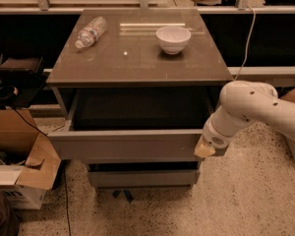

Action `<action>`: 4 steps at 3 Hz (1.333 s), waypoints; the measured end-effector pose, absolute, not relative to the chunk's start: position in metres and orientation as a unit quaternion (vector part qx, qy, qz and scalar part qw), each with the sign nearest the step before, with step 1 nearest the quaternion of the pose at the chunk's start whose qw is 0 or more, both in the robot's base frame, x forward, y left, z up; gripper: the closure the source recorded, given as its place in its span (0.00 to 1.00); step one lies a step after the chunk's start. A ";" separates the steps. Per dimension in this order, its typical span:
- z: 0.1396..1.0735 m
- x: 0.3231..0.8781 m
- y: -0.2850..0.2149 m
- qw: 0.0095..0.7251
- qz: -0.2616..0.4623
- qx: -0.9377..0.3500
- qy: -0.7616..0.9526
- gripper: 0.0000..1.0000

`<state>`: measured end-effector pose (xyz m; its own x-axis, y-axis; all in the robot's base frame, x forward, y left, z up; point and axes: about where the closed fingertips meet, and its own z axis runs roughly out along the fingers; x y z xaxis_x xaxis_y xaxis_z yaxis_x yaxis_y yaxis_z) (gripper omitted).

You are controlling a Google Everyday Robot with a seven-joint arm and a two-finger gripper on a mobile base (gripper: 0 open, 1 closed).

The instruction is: Close top drawer

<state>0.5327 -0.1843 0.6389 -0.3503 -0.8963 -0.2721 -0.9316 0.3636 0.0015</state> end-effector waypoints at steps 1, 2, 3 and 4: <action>0.639 0.533 -0.184 0.114 0.078 -0.559 0.818 1.00; 0.639 0.554 -0.179 0.143 0.075 -0.560 0.813 1.00; 0.637 0.558 -0.179 0.147 0.076 -0.559 0.813 1.00; 0.628 0.579 -0.184 0.156 0.091 -0.551 0.815 1.00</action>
Offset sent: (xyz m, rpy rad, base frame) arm 0.1196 0.0194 0.0081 0.1441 -0.2750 0.0092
